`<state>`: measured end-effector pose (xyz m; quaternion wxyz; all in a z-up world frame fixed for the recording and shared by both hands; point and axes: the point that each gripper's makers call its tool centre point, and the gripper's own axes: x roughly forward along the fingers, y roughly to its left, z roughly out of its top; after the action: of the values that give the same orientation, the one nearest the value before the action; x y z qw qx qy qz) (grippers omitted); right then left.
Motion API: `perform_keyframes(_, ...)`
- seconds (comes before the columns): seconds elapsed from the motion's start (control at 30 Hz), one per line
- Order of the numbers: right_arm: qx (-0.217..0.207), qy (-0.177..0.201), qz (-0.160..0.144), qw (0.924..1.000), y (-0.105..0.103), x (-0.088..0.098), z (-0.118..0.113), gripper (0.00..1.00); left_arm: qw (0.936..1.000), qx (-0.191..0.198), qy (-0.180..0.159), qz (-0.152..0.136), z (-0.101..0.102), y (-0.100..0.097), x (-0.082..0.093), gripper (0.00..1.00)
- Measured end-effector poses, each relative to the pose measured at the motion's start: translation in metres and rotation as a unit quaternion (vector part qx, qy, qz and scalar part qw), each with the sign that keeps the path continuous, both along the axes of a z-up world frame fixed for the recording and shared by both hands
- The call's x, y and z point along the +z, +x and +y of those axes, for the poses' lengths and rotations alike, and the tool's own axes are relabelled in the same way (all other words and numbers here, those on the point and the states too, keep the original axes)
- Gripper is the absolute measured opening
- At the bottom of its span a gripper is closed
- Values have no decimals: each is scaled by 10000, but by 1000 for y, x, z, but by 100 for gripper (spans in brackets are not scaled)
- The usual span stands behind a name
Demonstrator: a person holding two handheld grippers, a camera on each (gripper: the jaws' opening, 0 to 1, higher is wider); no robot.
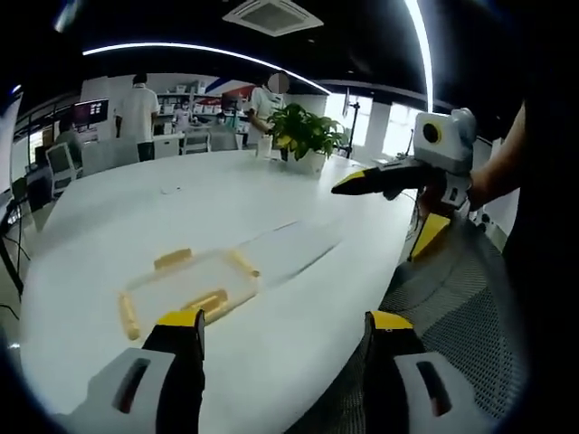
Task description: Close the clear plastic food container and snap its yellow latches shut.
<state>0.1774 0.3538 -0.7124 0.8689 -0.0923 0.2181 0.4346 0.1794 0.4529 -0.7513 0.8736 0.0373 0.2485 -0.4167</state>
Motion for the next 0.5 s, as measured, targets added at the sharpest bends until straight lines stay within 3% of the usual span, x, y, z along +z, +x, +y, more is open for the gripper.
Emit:
perform_keyframes(0.13,6,1,8,10000,2,-1,3,87,10000,-9,-22,61,5,1,0,72)
perform_keyframes(0.2,-4,17,42,10000,4,-2,4,87,9997,-130,182,-89,8,2,-3,72)
perform_keyframes(0.37,45,-12,28,10000,6,-4,6,87,9999,-79,64,-4,13,6,0,70)
perform_keyframes(0.5,84,-27,41,10000,8,-6,9,86,9998,-142,170,17,16,7,-5,70)
